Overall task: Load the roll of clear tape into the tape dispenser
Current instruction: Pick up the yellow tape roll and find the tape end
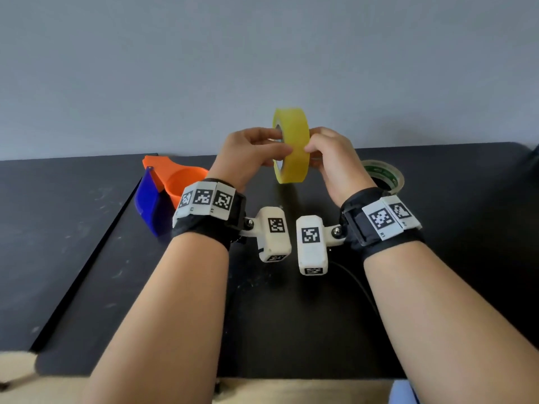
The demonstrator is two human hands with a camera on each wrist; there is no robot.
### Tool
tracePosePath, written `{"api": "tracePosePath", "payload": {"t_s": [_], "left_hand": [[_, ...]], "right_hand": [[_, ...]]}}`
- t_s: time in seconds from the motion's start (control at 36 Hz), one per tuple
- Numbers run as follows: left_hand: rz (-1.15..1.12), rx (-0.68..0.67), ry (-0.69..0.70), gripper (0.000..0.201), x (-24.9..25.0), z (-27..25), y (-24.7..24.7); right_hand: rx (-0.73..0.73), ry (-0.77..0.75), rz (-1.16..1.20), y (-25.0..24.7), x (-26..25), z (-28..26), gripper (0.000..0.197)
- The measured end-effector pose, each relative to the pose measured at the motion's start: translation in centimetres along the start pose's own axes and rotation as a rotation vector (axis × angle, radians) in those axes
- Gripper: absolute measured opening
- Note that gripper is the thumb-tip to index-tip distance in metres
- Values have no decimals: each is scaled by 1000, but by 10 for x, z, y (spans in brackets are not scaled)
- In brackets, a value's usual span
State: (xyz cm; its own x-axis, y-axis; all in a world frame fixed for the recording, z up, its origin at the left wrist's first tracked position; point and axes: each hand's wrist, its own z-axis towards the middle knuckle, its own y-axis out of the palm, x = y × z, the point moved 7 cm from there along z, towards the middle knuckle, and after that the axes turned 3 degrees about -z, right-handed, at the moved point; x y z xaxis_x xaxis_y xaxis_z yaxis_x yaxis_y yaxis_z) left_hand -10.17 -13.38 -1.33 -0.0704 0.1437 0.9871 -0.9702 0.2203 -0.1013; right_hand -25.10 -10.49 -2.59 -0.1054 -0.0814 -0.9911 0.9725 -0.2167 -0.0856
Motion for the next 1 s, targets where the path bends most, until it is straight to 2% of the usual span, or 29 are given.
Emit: {"api": "tracePosePath", "payload": {"t_s": [0.28,0.39,0.53,0.64,0.78,0.89,1.0], "left_hand": [[-81,20,-19,24,-11,9,-4],[-137,51,-21,26,-15,9,-5],[-223,62,-12,12,-19,9,-4],[-223,27,13,25,-18,10,-1],[-197,-37,19,41,-17,7,4],[-231,-23,19,49,-14,4,6],[-260,13,9,47,-14,3,3]], "right_hand": [[-61,-34,-9,5,11,2,39],[-95,-42,-18,7,11,5,49],[-116,-38,20,9,10,8,51],[-80,-41,30,7,8,9,48],[-73,-47,62,8,4,8,34],[-81,-29,60,10,6,8,40],[-92,-34,39,12,7,7,45]]}}
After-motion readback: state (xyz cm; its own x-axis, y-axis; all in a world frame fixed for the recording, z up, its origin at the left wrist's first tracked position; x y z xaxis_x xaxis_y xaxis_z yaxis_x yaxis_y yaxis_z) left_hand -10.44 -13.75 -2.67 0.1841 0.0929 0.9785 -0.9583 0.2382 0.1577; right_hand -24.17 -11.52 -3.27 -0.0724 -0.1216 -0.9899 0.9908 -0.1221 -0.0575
